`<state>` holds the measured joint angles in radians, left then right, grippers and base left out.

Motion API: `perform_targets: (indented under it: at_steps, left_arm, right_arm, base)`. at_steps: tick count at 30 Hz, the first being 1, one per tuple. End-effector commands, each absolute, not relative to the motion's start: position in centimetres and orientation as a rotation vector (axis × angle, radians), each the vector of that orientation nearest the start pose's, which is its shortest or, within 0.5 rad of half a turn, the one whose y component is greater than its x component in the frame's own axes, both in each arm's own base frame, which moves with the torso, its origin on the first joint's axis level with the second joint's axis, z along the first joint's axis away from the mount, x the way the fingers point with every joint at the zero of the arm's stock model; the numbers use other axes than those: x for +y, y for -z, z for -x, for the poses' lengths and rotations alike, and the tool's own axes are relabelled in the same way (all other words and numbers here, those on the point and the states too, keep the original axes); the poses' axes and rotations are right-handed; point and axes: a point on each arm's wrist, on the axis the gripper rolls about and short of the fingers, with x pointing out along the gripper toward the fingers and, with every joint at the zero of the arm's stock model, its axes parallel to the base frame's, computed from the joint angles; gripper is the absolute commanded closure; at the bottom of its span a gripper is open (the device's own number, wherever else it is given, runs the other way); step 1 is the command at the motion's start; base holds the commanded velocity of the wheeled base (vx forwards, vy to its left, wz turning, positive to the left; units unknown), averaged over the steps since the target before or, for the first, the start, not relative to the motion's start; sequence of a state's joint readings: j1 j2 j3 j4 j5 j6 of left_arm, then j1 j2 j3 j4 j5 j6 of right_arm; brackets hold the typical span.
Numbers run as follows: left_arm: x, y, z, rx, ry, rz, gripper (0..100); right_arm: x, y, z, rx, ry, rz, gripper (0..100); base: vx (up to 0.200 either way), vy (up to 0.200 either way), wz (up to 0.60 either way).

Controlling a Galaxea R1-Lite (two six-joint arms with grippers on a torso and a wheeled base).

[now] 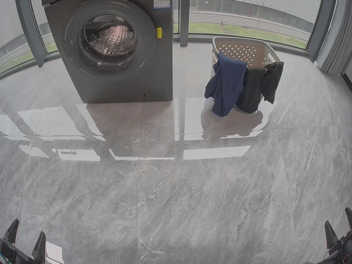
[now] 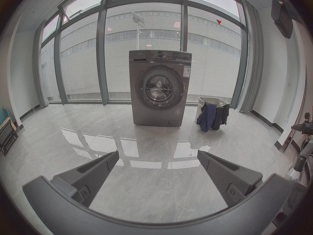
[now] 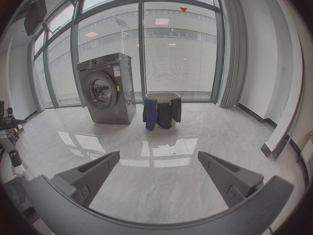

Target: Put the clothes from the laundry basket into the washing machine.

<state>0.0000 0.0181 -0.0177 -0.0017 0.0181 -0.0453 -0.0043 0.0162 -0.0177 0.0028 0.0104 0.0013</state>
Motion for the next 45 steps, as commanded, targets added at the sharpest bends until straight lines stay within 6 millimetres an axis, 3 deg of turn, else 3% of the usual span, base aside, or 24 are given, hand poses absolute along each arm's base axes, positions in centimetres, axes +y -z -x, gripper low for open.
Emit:
perform_targets:
  at_steps: [1,22,31,45]
  left_arm:
    - [0.04,-7.58,2.22,0.006,-0.019,0.046,0]
    - [0.04,-7.58,2.23,0.004,-0.019,0.046,0]
    - [0.04,-7.62,2.25,0.003,-0.020,0.046,0]
    - [0.05,-7.58,2.23,0.004,-0.022,0.048,0]
  right_arm:
    - [0.03,-7.57,2.27,0.005,-0.006,-0.002,0]
    - [0.04,-7.57,2.27,0.005,-0.005,-0.003,0]
    - [0.04,-7.59,2.26,0.005,-0.005,-0.003,0]
    - [0.03,-7.57,2.26,0.006,-0.003,-0.005,0]
  base:
    - [0.000,0.000,0.00]
    - [0.171,0.000,0.00]
    - [0.000,0.000,-0.20]
    - [0.000,-0.200,0.00]
